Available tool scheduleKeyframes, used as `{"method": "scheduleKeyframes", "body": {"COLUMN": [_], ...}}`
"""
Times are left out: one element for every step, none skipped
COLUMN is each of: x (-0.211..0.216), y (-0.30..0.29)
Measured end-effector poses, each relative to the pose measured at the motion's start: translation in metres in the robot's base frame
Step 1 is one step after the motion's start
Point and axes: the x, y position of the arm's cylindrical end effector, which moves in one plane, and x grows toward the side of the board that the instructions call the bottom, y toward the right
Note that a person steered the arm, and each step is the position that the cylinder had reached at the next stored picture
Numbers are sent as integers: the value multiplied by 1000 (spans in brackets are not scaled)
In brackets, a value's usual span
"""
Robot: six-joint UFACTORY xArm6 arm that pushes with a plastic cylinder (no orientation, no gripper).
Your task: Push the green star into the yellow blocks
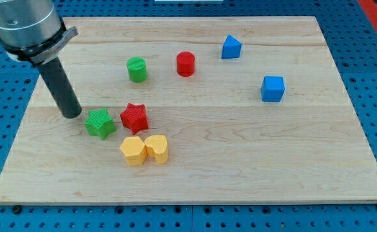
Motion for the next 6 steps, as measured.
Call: {"method": "scheduleKeyframes", "body": {"x": [11, 14, 21, 45, 34, 11], "y": [-6, 45, 101, 106, 97, 84]}}
